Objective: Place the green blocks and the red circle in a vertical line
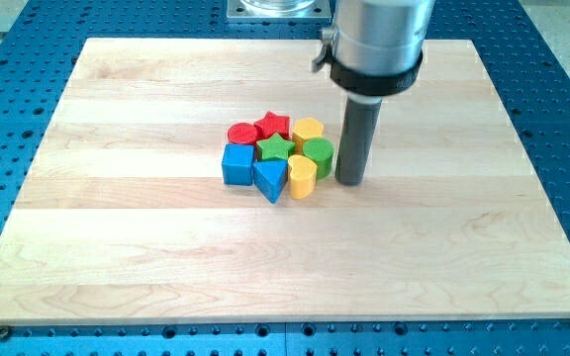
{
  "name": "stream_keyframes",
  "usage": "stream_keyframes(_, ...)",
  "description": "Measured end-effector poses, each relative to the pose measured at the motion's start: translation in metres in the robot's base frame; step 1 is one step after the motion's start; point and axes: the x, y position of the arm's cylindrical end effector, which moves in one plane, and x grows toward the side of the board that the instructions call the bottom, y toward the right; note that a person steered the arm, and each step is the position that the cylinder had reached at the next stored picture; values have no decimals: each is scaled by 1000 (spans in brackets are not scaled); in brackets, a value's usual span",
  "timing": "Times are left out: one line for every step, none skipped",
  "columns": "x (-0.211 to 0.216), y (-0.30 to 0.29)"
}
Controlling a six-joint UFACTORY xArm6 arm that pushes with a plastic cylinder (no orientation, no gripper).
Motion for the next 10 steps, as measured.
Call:
stream_keyframes(-14,-24)
stream_keyframes(-16,-59)
stream_keyframes(-16,-90)
stream_keyframes(-16,-127)
stream_keyframes(-16,-163)
stream_keyframes(-38,-172)
stream_keyframes(-71,-168)
stream_keyframes(-105,-170)
stream_keyframes(-123,-183)
stream_keyframes(-98,-208)
